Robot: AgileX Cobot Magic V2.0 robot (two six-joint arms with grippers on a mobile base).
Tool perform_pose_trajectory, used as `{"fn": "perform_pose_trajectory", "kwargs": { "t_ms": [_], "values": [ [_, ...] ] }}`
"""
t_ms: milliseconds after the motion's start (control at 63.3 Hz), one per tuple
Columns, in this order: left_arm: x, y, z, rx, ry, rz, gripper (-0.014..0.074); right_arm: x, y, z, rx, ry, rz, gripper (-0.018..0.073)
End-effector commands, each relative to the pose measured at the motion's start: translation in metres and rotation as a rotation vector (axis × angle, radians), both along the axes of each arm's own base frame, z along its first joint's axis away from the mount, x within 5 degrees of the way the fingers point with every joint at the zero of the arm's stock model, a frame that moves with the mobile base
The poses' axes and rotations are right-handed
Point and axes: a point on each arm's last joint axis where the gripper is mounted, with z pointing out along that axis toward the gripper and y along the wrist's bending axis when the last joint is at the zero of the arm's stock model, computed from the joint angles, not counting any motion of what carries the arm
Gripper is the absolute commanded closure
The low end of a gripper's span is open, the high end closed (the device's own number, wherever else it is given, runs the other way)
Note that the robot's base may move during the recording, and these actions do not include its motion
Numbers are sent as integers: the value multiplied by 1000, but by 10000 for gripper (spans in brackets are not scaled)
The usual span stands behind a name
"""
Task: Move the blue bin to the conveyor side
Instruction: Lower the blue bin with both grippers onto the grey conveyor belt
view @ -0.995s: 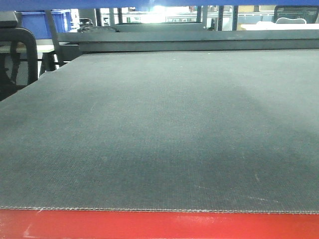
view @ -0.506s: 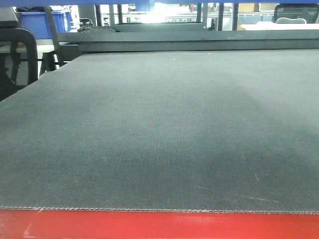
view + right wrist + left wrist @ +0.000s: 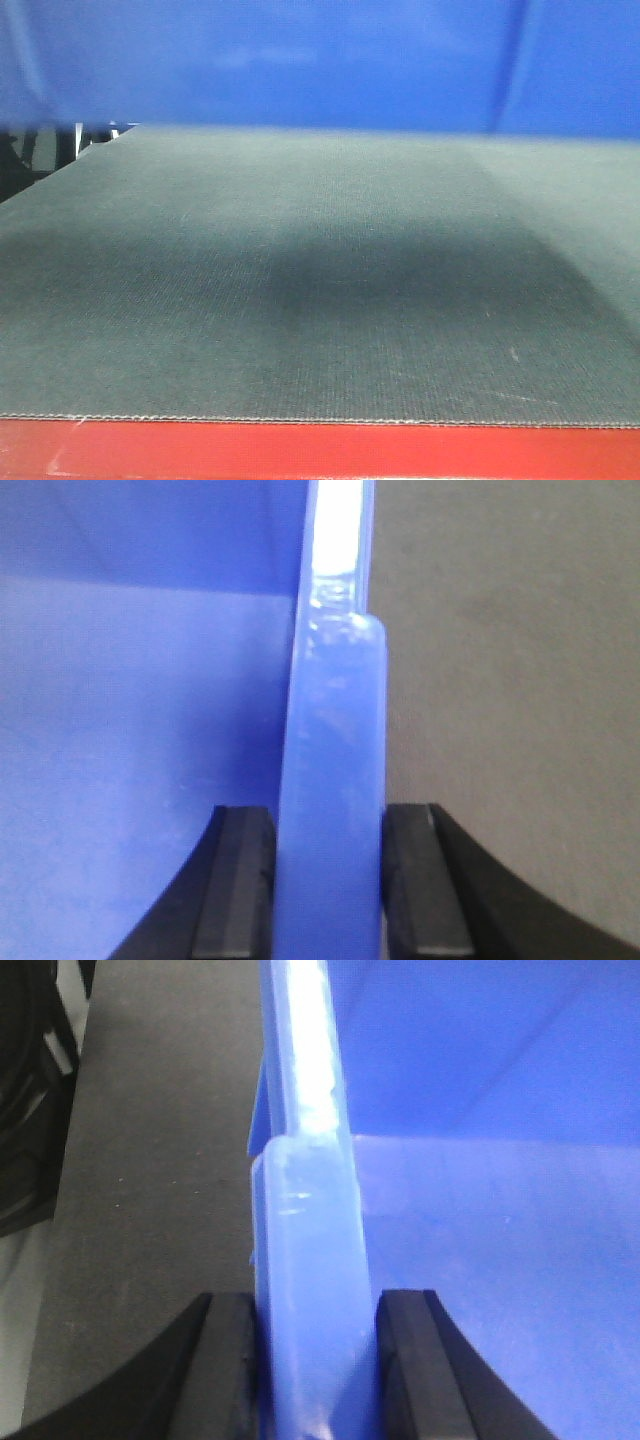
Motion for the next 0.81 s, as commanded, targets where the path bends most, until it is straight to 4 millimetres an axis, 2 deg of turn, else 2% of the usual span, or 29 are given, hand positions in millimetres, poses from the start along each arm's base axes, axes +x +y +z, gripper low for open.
{"fn": "perform_pose_trajectory", "kwargs": {
  "t_ms": [0,142,253,490,790],
  "values": [
    [19,-2,-1,-42,-72,1,616,19,5,2,14,-112,10,638],
    [44,-6,-25,-45,-23,-7,616,42,11,-20,-2,-55,12,638],
    [58,-19,-39,-46,-6,-36,616,56,12,-36,-11,-25,4,638],
    [77,-43,-62,-14,19,-88,616,71,-5,-45,-12,-27,-50,638],
    [89,-44,-81,16,64,-87,616,85,-4,-56,-16,-39,-35,638]
  ]
}}
